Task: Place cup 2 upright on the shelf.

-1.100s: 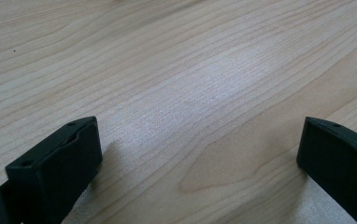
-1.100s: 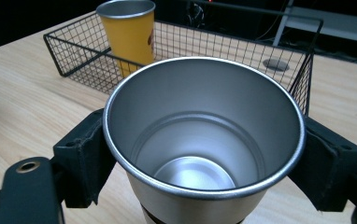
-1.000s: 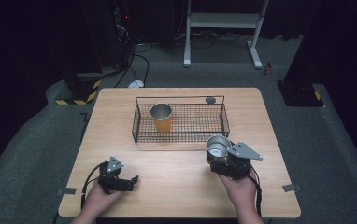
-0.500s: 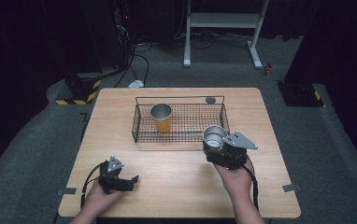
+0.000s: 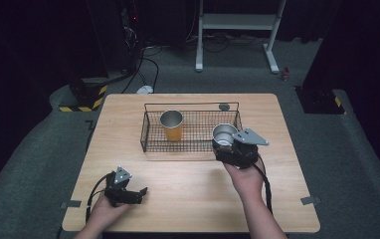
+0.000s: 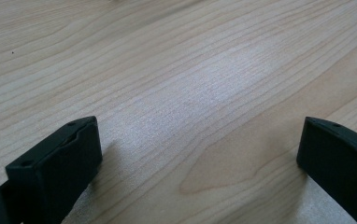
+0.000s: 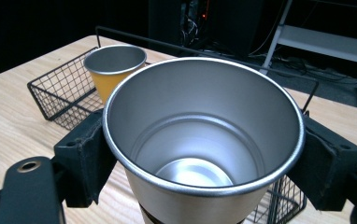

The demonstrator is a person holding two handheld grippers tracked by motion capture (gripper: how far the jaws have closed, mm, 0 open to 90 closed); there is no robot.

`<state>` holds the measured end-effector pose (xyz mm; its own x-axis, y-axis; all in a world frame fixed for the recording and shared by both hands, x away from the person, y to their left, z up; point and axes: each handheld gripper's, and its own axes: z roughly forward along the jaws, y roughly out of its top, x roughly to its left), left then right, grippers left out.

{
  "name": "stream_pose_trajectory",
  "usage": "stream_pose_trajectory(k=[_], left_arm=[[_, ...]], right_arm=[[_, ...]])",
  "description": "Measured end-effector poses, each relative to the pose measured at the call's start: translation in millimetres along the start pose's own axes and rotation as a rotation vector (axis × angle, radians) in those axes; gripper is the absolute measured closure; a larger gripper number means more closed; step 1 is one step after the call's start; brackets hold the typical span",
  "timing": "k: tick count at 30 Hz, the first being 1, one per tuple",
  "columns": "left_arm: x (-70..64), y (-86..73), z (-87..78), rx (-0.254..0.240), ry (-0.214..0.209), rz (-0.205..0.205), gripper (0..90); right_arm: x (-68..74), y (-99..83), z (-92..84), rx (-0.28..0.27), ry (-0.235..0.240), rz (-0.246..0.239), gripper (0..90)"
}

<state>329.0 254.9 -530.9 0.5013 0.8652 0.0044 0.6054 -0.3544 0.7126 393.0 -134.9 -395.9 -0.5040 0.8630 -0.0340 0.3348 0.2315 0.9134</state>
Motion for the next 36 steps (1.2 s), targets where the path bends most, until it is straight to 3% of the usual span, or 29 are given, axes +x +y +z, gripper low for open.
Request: stream_pose_trajectory(k=[10, 23, 36], left_arm=[[0.2, -0.1, -0.1, 0.000, 0.001, 0.003, 0.4], [0.2, -0.1, -0.2, 0.000, 0.001, 0.003, 0.4], [0.0, -0.2, -0.3, 0.001, 0.000, 0.001, 0.4]], right_arm=[[-5.6, 14.2, 20.3, 0.006, -0.011, 0.001, 17.0], [-18.9, 29.8, 47.8, 0.018, -0.023, 0.057, 17.0], [-28.8, 33.2, 76.1, 0.059, -0.043, 0.073, 17.0]])
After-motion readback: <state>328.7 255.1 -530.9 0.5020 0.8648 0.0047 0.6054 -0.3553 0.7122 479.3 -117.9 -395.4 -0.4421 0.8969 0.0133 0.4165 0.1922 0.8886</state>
